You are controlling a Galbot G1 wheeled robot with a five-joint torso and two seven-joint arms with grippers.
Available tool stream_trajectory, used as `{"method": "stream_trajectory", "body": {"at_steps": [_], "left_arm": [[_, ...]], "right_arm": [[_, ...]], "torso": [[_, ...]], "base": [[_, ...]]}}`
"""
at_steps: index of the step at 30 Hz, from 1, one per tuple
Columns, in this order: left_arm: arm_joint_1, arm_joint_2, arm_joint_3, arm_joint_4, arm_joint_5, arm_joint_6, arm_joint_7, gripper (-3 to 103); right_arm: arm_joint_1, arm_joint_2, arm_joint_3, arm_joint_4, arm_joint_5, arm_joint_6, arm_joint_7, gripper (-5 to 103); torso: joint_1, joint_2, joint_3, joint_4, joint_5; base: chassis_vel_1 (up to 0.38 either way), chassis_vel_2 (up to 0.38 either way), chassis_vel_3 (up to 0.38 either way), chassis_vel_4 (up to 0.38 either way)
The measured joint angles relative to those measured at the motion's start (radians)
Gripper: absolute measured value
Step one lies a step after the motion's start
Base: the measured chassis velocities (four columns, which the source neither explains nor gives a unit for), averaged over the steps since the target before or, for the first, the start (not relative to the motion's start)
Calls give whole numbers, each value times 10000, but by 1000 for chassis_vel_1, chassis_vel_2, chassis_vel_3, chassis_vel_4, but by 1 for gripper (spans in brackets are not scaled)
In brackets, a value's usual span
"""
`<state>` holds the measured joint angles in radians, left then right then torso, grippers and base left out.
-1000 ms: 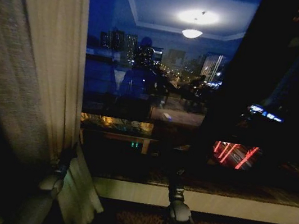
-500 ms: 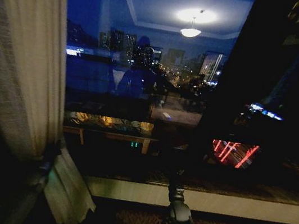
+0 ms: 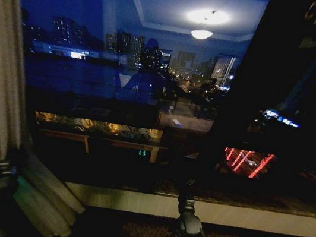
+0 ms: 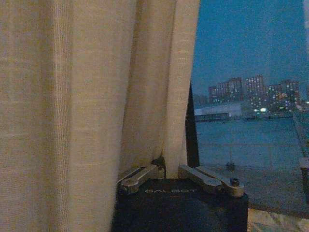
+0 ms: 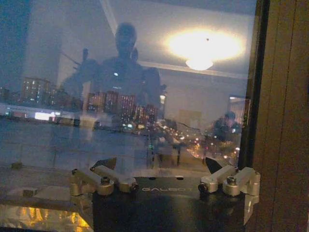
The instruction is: Open the curtains by pulling them apart, changing their state from closed to fully open.
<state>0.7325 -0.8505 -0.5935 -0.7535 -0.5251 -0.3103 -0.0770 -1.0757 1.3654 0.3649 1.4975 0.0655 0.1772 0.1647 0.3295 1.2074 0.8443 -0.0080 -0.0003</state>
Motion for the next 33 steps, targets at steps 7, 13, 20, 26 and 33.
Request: {"method": "stream_trajectory", "body": {"at_steps": [7, 13, 20, 26, 33], "left_arm": [[51, -114, -11, -34, -33, 52, -63, 0], [302, -228, -118, -302, -26, 135, -192, 0], [1738, -898, -966, -2447, 61, 471, -218, 30], [3282, -1615, -1607, -4606, 206, 734, -210, 46], [5661, -2682, -1945, -7851, 139, 1141, -61, 74]], "right_arm": [[0, 0, 0, 0, 0, 0, 0, 100], [0, 0, 0, 0, 0, 0, 0, 100], [0, 0, -1, -1, 0, 0, 0, 100], [0, 0, 0, 0, 0, 0, 1, 100], [0, 0, 0, 0, 0, 0, 0, 100]], "torso": [[0, 0, 0, 0, 0], [0, 0, 0, 0, 3], [0, 0, 0, -2, 3], [0, 0, -1, -2, 4], [-1, 1, -1, 0, 6]], "base": [[0, 0, 0, 0], [0, 0, 0, 0], [0, 0, 0, 0], [0, 0, 0, 0], [0, 0, 0, 0]]}}
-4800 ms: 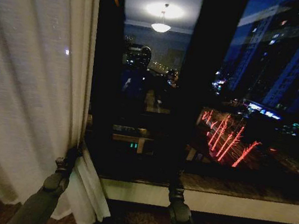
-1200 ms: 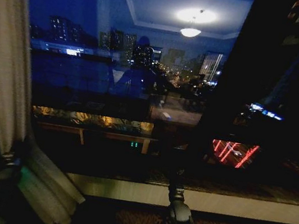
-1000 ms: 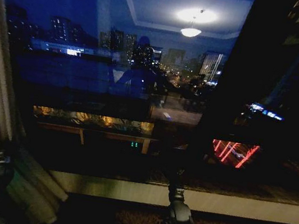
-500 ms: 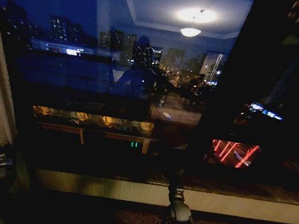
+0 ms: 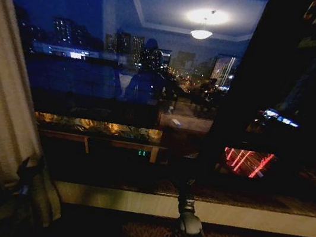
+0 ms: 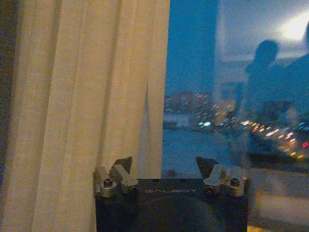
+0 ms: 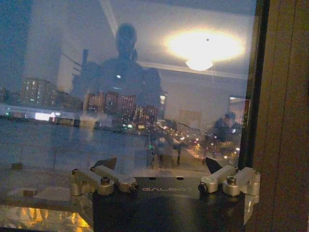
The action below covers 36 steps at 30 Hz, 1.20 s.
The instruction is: Open the curtains by pulling them apart, changing their state from closed to fully open.
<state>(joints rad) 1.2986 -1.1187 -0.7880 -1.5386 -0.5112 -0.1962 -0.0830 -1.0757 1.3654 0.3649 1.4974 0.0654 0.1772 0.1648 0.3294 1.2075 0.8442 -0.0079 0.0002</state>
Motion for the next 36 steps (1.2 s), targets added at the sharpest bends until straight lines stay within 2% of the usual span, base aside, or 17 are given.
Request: {"method": "stream_trajectory", "body": {"at_steps": [1, 4, 6, 9, 14, 20, 36], "left_arm": [[0, 0, 0, 0, 0, 0, 0, 74], [639, -417, 50, -1247, -333, 236, 185, 89], [712, -479, 73, -1443, -396, 280, 198, 89], [954, -749, 288, -2223, -478, 383, 334, 100], [1121, -968, 773, -2594, -248, 374, 384, 100], [963, -1214, 1152, -2477, 39, 320, 377, 100], [844, -1195, 1183, -2275, 237, 300, 357, 100]], "right_arm": [[0, 0, 0, 0, 0, 0, 0, 100], [0, 0, 0, 0, 0, 0, 0, 100], [0, 0, 0, 0, 0, 0, 0, 100], [0, 0, 1, 0, 0, 0, 0, 100], [0, 0, 0, 0, 0, 0, 0, 100], [0, 0, 0, 0, 0, 0, 0, 100], [0, 0, 0, 0, 0, 0, 0, 100]], "torso": [[0, 0, 0, 0, 0], [0, 0, 0, 0, 0], [0, 0, 0, 0, 0], [0, -1, 0, -2, 0], [0, -1, 0, -1, -1], [0, 0, 1, -2, -3], [1, 0, 1, -1, -3]], "base": [[0, 0, 0, 0], [0, 0, 0, 0], [0, 0, 0, 0], [0, 0, 0, 0], [0, 0, 0, 0], [0, 0, 0, 0], [0, 0, 0, 0]]}}
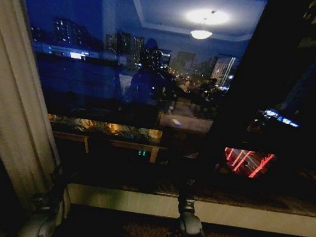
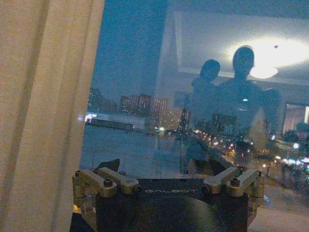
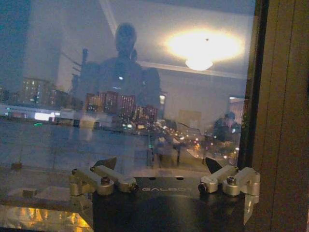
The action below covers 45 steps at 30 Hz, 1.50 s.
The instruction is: Open the curtains by pulling them apart, changing their state from closed to fully open.
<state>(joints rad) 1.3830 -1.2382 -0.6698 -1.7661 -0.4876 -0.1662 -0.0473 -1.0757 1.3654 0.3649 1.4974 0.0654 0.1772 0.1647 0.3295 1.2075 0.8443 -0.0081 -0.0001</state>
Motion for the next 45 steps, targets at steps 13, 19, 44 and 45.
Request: {"method": "stream_trajectory", "body": {"at_steps": [13, 19, 44, 45], "left_arm": [[-9, 14, -12, 18, -1, -12, -18, 100], [-12, 18, -13, 24, -4, -15, -19, 100], [-15, 20, -13, 30, -6, -17, -11, 100], [-15, 20, -13, 29, -6, -17, -10, 100]], "right_arm": [[0, 0, 0, 0, 0, 0, 0, 100], [0, 1, -1, 0, 0, 0, 0, 100], [0, 0, 1, 0, 0, 0, 0, 100], [0, 0, 1, 0, 0, 0, 0, 100]], "torso": [[0, 0, 0, 1, 0], [0, 0, 0, 1, -1], [1, -2, 0, -1, -2], [1, -1, 0, -1, 0]], "base": [[-8, -7, 9, 8], [-110, -108, 117, 112], [-310, -301, 306, 308], [-362, -357, 357, 349]]}}
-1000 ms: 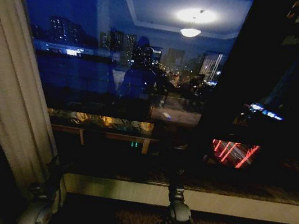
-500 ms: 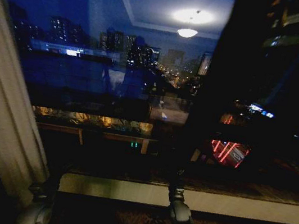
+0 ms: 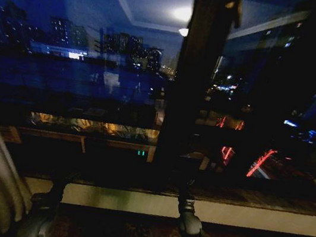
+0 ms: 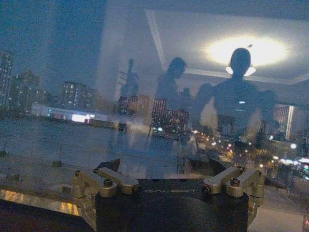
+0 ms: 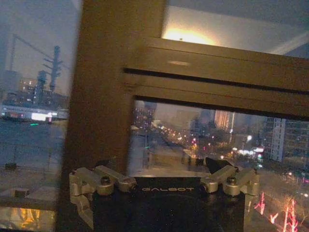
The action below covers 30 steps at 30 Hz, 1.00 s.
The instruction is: Open the curtains by pulling them apart, changing their state from closed to fully open.
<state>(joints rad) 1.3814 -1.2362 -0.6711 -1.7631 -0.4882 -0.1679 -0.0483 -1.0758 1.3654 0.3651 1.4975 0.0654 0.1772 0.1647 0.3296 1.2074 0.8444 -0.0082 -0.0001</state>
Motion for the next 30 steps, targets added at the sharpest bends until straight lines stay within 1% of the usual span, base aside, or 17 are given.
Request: {"method": "stream_trajectory", "body": {"at_steps": [5, 9, 13, 24, 28, 30], "left_arm": [[0, 0, -1, 0, 0, 0, 0, 100], [0, 0, -1, 0, 0, 1, -1, 100], [0, 0, -1, 0, 0, 1, 0, 100], [0, 1, -1, 0, 0, 3, 0, 100], [0, 1, -1, 0, -1, 3, 0, 100], [0, 1, -1, 0, 0, 2, 0, 100]], "right_arm": [[0, 0, -1, 0, 0, 0, 0, 100], [0, 0, -1, 0, 0, 0, 0, 100], [0, 0, -1, 0, 0, 0, 0, 100], [0, 0, -1, 0, 0, 0, 0, 100], [0, 0, -1, 0, 0, 0, 0, 100], [1, 0, -1, 0, 0, 0, 0, 100]], "torso": [[-2, 0, -1, 1, 3], [-1, 0, -1, 2, -4], [-2, 0, -1, 1, 3], [0, 0, 0, 2, -2], [-1, 2, -1, 1, 4], [0, 1, 0, 1, -1]], "base": [[-371, -350, 350, 367], [-357, -373, 329, 363], [-341, -357, 347, 347], [-361, -352, 353, 353], [-364, -350, 350, 349], [-348, -372, 377, 378]]}}
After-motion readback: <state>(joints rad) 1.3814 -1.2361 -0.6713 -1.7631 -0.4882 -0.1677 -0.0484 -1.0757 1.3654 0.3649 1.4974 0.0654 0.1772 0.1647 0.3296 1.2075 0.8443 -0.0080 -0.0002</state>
